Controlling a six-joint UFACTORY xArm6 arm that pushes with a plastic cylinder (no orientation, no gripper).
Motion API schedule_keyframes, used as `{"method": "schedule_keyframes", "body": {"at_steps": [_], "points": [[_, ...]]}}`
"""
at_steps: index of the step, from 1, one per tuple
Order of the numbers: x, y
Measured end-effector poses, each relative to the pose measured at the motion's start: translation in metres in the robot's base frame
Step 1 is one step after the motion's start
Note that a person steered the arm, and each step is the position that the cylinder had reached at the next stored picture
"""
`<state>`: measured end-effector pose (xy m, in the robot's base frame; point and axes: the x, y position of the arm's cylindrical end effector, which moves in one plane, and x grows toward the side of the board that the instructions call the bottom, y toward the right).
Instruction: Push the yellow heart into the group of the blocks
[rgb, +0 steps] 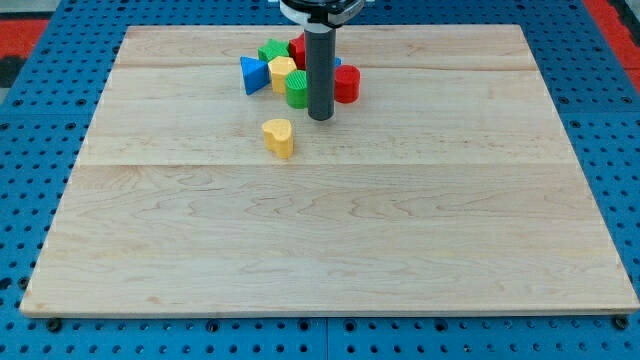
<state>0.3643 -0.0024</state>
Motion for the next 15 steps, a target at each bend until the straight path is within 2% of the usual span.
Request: {"method": "schedule_keyframes", "body": {"at_steps": [1, 2, 3, 4, 5, 6, 7, 8, 9, 10, 11, 12, 13, 14, 15], "points": [[0.016, 0.000], [0.095, 0.011], [0.057, -0.054], [0.000, -0.075], [0.006, -0.077], [0.050, -0.099], [-0.010, -0.165], [-0.031, -0.170], [-0.030, -0.163], [-0.005, -0.148], [0.013, -0.087], [0.010, -0.074], [0.050, -0.092], [0.026, -0.159], [0.024, -0.200]]}}
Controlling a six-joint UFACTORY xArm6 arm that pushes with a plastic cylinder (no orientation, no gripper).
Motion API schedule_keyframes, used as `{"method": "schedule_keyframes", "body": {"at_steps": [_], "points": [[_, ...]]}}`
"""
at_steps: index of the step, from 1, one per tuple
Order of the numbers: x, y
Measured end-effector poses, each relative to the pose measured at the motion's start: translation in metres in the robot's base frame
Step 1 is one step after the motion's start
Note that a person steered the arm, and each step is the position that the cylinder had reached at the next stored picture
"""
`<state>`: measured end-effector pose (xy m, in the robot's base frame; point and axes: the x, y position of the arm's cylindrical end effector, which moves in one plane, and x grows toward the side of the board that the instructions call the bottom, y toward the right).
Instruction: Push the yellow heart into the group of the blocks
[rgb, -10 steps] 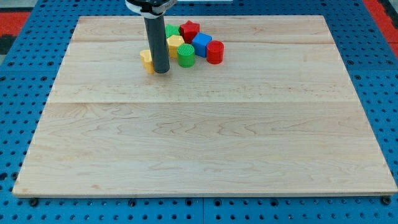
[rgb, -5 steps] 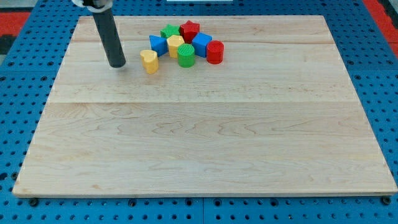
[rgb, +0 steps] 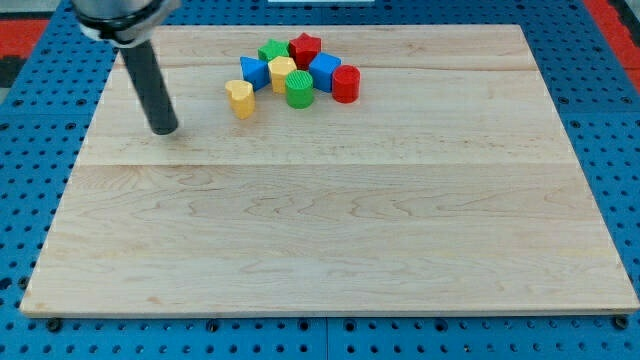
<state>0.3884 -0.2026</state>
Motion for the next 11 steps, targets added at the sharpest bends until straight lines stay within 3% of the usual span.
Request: {"method": "schedule_keyframes", "body": {"at_steps": [1, 3, 6, 11], "points": [[-0.012, -0.008], [-0.036, 0.047], [-0.044, 0.102], [-0.047, 0.137]]}}
